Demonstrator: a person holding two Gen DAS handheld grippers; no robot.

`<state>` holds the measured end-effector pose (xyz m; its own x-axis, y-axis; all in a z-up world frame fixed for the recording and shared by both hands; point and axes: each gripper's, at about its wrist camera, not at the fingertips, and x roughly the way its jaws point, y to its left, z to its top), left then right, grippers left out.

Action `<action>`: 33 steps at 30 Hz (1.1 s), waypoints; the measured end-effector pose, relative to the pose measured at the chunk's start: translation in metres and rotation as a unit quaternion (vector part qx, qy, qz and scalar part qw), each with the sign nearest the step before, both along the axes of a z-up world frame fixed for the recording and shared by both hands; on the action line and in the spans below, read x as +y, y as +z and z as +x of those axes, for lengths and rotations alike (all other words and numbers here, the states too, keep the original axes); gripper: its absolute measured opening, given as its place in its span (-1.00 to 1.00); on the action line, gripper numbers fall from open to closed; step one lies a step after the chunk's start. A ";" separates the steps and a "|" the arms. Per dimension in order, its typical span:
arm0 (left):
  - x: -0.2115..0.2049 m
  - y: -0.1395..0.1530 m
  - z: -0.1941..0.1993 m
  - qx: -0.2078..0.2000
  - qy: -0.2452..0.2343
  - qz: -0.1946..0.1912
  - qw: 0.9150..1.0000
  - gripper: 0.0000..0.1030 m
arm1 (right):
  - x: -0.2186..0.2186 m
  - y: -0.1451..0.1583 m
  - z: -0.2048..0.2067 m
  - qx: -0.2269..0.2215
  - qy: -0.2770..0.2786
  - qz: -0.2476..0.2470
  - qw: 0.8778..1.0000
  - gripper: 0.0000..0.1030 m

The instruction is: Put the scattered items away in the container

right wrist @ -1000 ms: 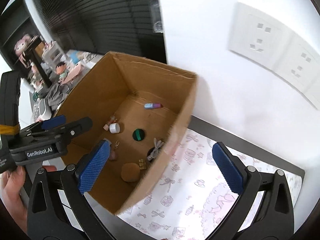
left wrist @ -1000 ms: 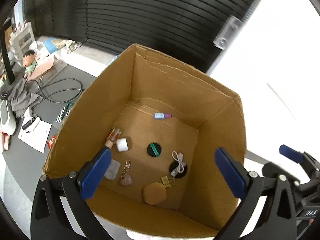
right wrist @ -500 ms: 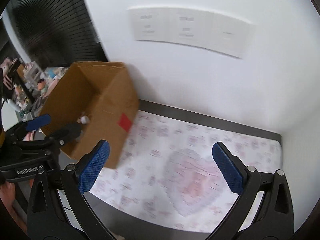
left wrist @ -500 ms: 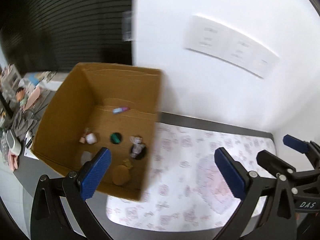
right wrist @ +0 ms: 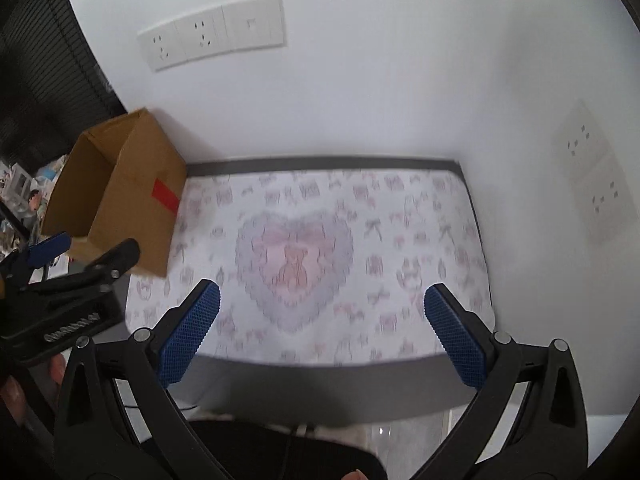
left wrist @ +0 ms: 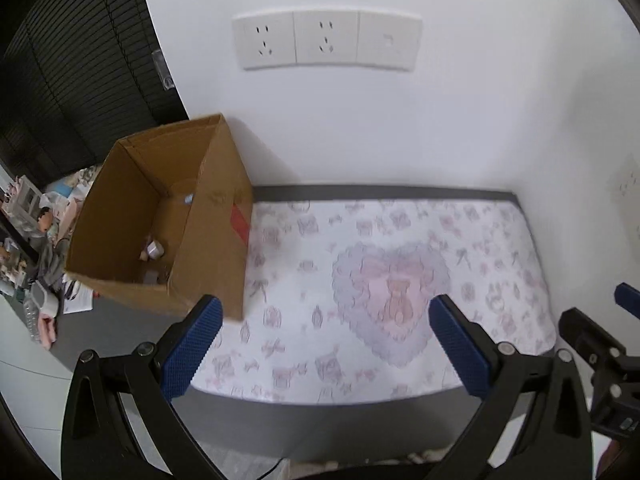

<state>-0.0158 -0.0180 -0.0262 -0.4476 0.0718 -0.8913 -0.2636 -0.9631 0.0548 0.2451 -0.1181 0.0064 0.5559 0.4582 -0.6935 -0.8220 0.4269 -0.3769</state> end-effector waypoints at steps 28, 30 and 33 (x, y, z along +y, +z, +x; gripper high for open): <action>-0.021 0.008 0.036 -0.063 0.021 -0.014 0.998 0.99 | -0.010 -0.020 -0.024 0.005 -0.012 -0.065 0.998 1.00; -0.021 0.008 0.035 -0.062 0.021 -0.017 0.998 0.99 | -0.010 -0.020 -0.024 0.004 -0.012 -0.068 0.998 1.00; -0.021 0.007 0.033 -0.064 0.019 -0.016 0.998 0.99 | -0.009 -0.019 -0.024 0.002 -0.011 -0.072 0.997 1.00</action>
